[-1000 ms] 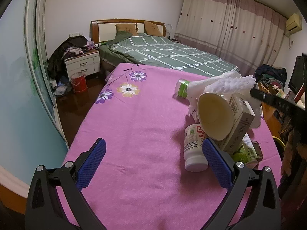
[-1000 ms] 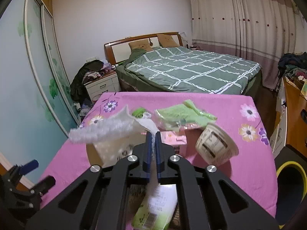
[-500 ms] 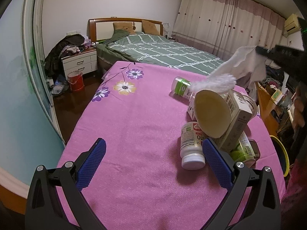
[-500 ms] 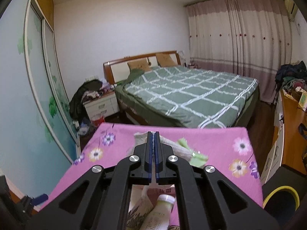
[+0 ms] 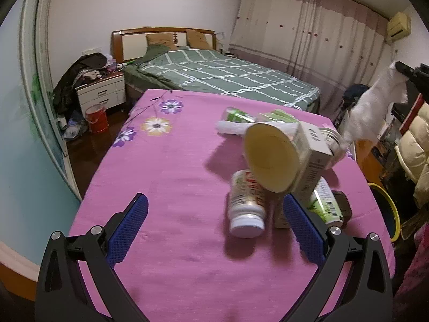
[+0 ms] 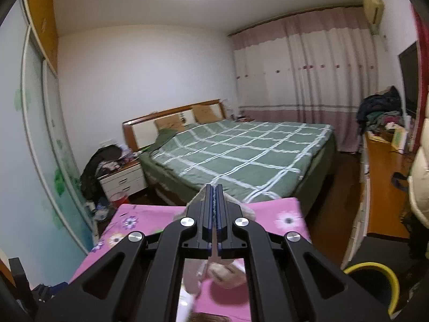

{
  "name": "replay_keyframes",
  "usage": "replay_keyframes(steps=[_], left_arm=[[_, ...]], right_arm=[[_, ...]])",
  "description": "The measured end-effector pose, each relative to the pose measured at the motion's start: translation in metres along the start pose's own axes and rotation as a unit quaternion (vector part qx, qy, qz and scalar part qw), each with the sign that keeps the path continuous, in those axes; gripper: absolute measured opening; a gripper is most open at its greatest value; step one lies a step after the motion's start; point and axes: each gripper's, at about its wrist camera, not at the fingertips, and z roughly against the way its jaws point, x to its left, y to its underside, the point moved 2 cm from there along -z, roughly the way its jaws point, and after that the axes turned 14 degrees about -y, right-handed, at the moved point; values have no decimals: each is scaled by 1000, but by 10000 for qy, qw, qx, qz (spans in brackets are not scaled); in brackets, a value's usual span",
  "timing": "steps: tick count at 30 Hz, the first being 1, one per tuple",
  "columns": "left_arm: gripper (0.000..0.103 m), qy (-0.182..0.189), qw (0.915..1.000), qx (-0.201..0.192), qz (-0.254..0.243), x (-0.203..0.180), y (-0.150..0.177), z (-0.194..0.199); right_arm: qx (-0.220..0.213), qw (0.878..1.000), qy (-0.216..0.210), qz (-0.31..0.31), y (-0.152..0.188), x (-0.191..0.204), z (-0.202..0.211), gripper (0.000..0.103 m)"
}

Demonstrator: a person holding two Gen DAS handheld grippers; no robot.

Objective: Collect trash
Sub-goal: 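Carry the foam net over the yellow-rimmed bin and open the right tool, then grasp the white box with the left tool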

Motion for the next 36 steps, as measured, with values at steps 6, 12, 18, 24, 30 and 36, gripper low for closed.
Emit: replay_keyframes(steps=[6, 12, 18, 24, 30, 36], left_arm=[[99, 133, 9998, -27, -146, -19, -2, 5], [99, 246, 9992, -48, -296, -39, -1, 9], [99, 331, 9985, -36, -427, -55, 1, 11], [99, 412, 9977, 104, -526, -70, 4, 5], [99, 501, 9969, 143, -581, -79, 6, -2], [90, 695, 9955, 188, -615, -91, 4, -10]], right_arm=[[-161, 9983, 543, -156, 5, -48, 49, 2], [-50, 9898, 1315, -543, 35, -118, 90, 2], [292, 9769, 1886, -962, 78, -180, 102, 2], [679, 9628, 2326, -1200, 119, -222, 94, 2], [850, 9550, 2527, -1301, 140, -238, 88, 27], [849, 9547, 2557, -1261, 143, -230, 88, 27]])
